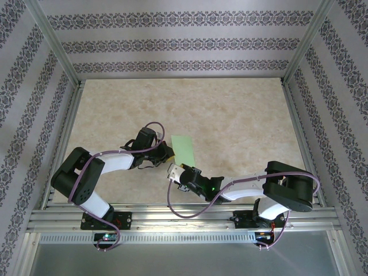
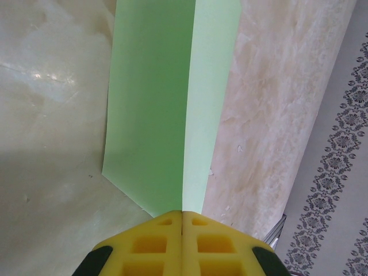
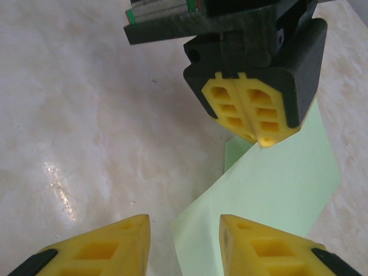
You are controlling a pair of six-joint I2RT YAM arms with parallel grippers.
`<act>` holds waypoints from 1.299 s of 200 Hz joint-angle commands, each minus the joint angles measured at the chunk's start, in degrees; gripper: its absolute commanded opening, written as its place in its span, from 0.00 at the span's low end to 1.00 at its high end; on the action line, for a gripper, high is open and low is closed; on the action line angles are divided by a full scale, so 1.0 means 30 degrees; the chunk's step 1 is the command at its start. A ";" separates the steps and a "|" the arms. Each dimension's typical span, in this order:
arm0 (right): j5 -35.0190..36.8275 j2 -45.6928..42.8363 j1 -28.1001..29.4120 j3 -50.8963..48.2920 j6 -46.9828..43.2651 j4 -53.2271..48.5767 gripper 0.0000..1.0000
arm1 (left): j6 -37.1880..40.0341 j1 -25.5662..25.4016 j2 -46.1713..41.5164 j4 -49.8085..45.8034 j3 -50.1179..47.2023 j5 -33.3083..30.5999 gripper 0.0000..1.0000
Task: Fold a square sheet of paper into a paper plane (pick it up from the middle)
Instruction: Third fold the triangle at the center of the table.
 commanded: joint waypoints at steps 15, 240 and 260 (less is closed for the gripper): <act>0.0318 -0.0034 0.0091 0.0234 0.1052 0.0233 0.31 | -0.0302 0.0173 -0.0325 0.0494 -0.0144 0.0065 0.00; 0.0313 -0.0333 -0.0327 -0.0192 0.1996 0.0431 0.00 | -0.0601 0.0175 -0.0603 0.0699 -0.0517 0.0024 0.00; 0.0058 -0.0451 -0.0479 -0.0251 0.2168 0.0403 0.00 | -0.0553 0.0173 -0.0606 0.0575 -0.0527 0.0010 0.02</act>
